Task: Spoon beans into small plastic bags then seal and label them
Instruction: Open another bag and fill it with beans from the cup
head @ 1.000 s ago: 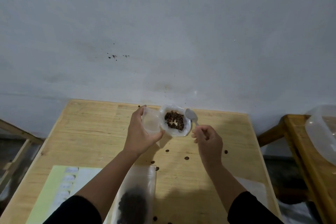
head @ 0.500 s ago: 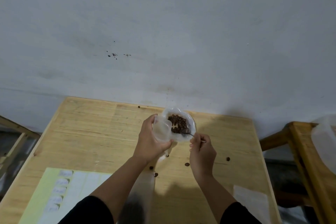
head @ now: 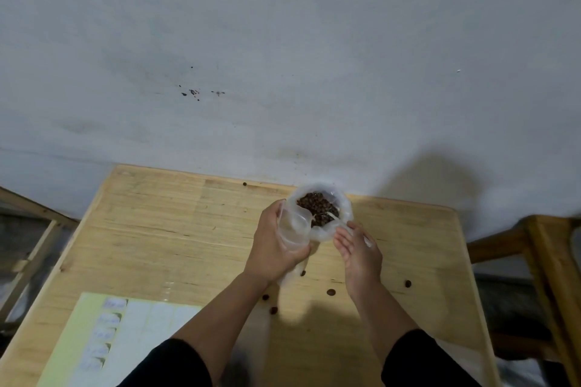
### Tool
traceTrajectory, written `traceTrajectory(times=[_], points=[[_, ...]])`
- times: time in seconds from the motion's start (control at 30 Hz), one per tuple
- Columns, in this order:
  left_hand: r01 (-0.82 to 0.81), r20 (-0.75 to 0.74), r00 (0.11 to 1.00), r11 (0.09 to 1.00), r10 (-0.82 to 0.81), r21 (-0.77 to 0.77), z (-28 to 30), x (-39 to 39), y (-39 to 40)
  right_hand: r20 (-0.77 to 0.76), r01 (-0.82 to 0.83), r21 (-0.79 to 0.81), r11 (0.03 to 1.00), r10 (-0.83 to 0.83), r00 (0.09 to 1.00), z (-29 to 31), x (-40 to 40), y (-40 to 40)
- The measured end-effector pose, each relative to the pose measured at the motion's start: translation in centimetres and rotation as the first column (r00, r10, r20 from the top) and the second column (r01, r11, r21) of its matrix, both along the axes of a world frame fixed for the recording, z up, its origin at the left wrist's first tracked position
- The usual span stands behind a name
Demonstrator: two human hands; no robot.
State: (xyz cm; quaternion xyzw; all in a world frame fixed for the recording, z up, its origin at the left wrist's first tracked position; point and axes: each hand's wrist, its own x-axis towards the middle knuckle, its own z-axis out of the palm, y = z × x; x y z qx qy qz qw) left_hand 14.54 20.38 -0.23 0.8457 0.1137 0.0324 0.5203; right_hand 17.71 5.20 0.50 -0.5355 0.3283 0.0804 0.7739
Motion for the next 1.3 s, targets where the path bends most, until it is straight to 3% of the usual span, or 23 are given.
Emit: traceTrajectory(times=[0.3,0.63,0.77,0.9,0.97,1.1,1.2,1.3], points=[[-0.007,0.003,1.000,0.999,0.007,0.037,0.0,0.1,0.1,0.065,0.053,-0.009,0.999,-0.052,0.997,1.8,0.2,-1.7],[-0.010,0.025,1.000,1.000,0.010,0.001,0.6,-0.1,-0.1,0.237,-0.055,-0.046,0.997,0.065,0.969,6.9,-1.1,-2.2],[0.002,0.033,0.999,1.000,-0.001,-0.012,0.8,0.0,-0.1,0.288,-0.128,-0.293,0.948,0.215,0.933,7.4,-2.0,-1.8],[-0.003,0.020,1.000,1.000,0.002,0.008,0.8,0.1,-0.2,0.395,-0.131,-0.599,0.790,0.434,0.809,8.0,-2.8,-1.0],[-0.008,0.005,1.000,1.000,0.008,-0.002,0.7,0.1,-0.2,0.444,-0.063,-0.673,0.737,0.471,0.762,8.0,-2.9,-0.8],[0.002,-0.004,1.000,1.000,-0.002,-0.008,0.6,-0.1,0.1,0.430,0.065,-0.688,0.723,0.334,0.838,6.2,-2.1,-1.4],[0.004,-0.001,1.000,0.999,-0.004,-0.033,0.7,-0.3,0.0,0.315,0.037,-0.753,0.657,0.311,0.897,3.4,-1.7,-2.5],[-0.008,-0.009,1.000,0.999,0.008,-0.034,0.6,-0.3,0.0,0.234,-0.010,-0.730,0.683,0.264,0.936,1.1,-2.0,-2.7]])
